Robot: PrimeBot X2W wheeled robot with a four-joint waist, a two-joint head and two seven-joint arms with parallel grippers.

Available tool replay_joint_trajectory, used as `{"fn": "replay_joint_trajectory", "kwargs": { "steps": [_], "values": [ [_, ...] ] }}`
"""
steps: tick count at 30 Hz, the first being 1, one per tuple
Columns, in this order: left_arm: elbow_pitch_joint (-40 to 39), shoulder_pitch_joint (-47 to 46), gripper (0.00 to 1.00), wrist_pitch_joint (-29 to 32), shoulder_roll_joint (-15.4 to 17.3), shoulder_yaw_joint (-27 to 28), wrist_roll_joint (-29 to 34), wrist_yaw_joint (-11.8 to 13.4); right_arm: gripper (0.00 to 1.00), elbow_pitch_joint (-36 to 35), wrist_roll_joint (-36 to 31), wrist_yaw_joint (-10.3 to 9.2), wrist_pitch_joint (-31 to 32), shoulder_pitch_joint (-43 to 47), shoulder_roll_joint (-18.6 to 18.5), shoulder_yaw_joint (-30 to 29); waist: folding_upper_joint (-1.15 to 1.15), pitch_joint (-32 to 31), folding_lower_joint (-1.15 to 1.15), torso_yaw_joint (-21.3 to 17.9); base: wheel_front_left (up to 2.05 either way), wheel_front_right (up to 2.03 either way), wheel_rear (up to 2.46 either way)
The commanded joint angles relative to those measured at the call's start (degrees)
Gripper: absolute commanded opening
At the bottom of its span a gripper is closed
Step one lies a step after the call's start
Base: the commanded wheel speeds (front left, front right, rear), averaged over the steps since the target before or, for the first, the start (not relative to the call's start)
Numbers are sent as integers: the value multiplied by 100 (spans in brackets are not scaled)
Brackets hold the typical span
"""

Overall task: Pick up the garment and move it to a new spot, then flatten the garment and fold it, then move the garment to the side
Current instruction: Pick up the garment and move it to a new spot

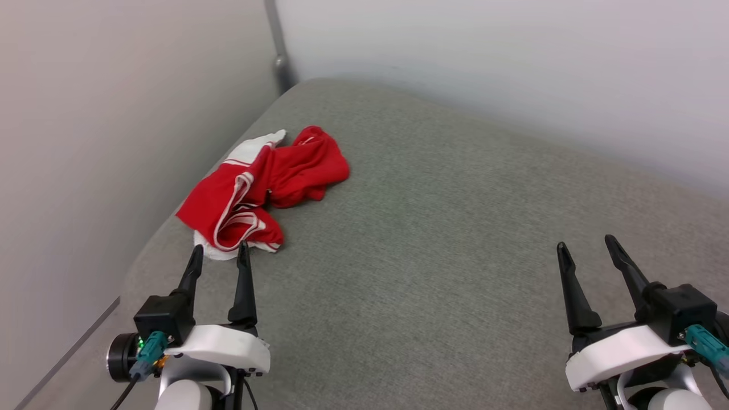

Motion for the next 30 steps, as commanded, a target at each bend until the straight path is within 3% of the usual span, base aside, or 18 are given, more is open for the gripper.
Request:
{"fn": "replay_joint_trajectory", "kwargs": {
  "steps": [1, 17, 25, 30],
  "values": [
    [-17, 47, 100, -15, -4, 56, 2, 26, 100, -22, -39, -3, 18, -70, 3, 42, 0, 18, 0, 135, 0, 0, 0],
    [-285, 164, 100, -15, -5, 251, -21, 116, 100, 172, -52, -4, 84, -433, 2, 280, 0, 194, 0, 209, 0, 0, 0],
    [-64, -339, 100, -15, 1, 212, 80, -146, 100, 120, -75, -4, 102, -413, 2, 77, 0, 334, 0, 184, 0, 0, 0],
    [303, -1167, 100, 3, 225, 360, -44, -305, 100, -98, -219, -4, 242, -621, 1, 131, 0, 792, 0, -200, 0, 0, 0]
  ]
}}
